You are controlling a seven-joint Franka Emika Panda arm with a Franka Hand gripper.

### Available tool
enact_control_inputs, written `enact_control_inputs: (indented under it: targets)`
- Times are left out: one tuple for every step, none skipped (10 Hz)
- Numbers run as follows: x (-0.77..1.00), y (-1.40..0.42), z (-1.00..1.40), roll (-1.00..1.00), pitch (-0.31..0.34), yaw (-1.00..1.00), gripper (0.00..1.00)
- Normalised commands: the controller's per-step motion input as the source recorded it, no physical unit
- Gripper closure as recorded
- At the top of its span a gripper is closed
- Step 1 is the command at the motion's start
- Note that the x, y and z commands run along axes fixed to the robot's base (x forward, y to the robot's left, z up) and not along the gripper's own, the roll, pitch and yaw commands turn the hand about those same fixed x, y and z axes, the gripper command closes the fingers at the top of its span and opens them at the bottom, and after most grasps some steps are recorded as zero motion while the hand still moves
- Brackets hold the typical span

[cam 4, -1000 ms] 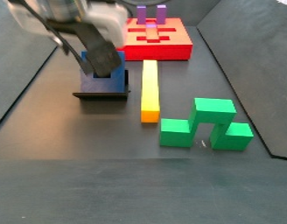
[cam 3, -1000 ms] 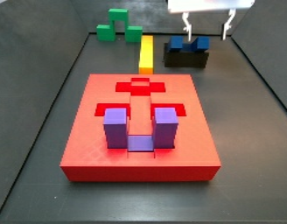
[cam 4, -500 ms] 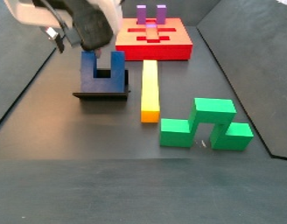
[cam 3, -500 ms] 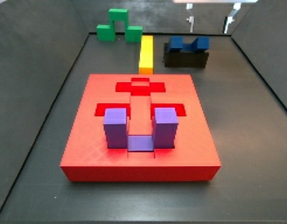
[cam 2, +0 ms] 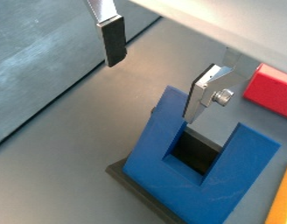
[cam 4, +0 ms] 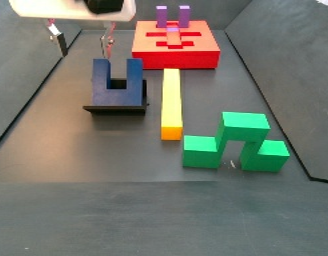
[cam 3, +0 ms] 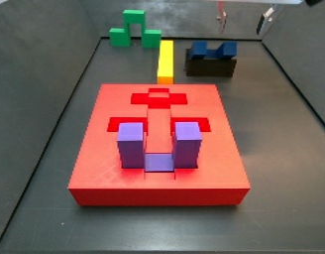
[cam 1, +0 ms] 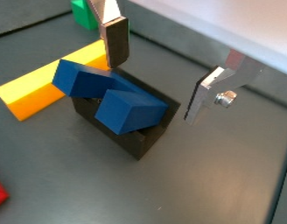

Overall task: Pick up the blue object. Move up. Place the blue object on the fixture. Regrasp the blue object. Move to above the board. Insert the blue object.
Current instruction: Regrasp the blue object.

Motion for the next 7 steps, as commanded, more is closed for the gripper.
enact_control_inputs:
  targets:
    - [0.0,-0.18,-0.04,1.0,0.0,0.32,0.0]
    - [0.0,-0.19,-0.03,1.0,0.0,0.31,0.0]
    - [0.0,-0.18,-0.03,1.0,0.0,0.31,0.0]
    - [0.0,-0.14,0.0,1.0,0.0,0.33,0.0]
    - [0.0,-0.14,-0.01,1.0,0.009,0.34,0.0]
    - [0.0,-0.2,-0.07,1.0,0.0,0.31,0.0]
    - [0.06,-0.27,-0.19,1.0,0.0,0.26,0.0]
